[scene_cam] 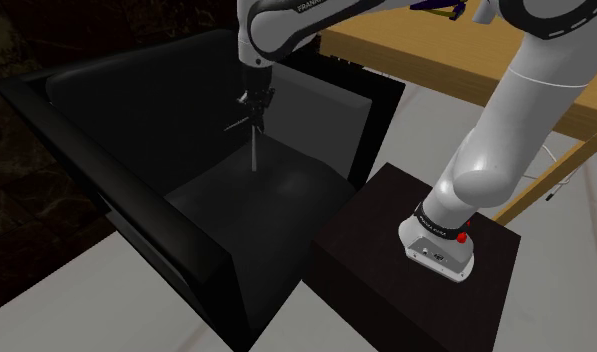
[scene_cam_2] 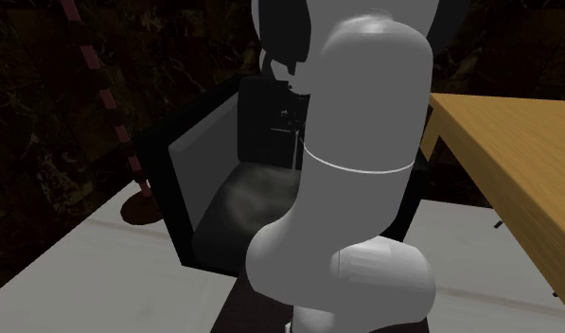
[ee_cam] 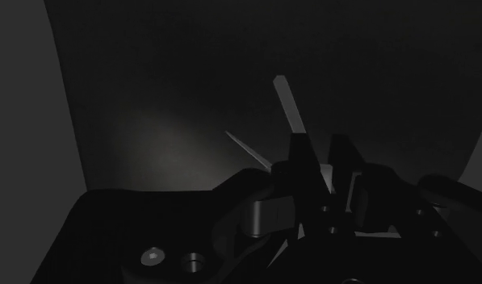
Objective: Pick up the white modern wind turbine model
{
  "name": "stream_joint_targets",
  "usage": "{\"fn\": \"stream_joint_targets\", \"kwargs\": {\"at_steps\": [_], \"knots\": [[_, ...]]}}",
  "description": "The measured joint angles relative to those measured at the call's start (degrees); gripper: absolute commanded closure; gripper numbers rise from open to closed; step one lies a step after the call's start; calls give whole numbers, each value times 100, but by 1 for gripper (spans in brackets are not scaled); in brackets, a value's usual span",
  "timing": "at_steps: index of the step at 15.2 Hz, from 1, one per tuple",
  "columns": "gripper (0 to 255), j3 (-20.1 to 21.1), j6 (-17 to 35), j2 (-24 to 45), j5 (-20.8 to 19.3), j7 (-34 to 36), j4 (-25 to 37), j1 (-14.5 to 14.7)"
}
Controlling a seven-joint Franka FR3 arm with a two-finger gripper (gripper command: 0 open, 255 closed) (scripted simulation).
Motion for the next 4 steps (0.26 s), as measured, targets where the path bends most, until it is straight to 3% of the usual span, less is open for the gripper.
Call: {"fn": "stream_joint_targets", "kwargs": {"at_steps": [4], "knots": [[255,2,-251,-117,19,6,137,-2]]}}
